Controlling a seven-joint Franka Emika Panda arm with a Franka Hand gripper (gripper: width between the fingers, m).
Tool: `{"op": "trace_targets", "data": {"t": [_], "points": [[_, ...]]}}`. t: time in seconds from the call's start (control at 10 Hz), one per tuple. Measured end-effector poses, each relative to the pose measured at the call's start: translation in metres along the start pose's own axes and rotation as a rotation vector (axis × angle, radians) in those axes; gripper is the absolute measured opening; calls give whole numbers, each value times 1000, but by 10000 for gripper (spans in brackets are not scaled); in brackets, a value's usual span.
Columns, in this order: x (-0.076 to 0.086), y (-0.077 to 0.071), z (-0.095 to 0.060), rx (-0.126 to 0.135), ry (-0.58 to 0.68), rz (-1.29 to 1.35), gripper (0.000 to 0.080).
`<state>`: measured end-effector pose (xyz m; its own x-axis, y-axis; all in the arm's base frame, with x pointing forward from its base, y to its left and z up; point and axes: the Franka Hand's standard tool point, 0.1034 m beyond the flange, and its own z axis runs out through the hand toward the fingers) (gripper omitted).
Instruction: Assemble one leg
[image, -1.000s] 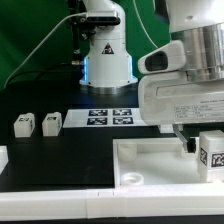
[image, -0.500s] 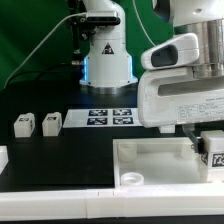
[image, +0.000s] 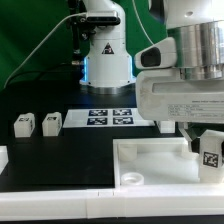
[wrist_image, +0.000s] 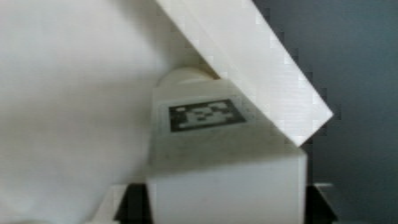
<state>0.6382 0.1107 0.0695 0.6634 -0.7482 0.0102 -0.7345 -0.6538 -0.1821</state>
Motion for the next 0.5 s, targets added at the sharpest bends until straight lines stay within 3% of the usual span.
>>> {"op": "trace_targets", "data": {"t": [0.2, 0.5], "points": [[0, 2, 0, -3, 2, 265, 309], [-2, 8, 1, 57, -47, 763, 310]]}}
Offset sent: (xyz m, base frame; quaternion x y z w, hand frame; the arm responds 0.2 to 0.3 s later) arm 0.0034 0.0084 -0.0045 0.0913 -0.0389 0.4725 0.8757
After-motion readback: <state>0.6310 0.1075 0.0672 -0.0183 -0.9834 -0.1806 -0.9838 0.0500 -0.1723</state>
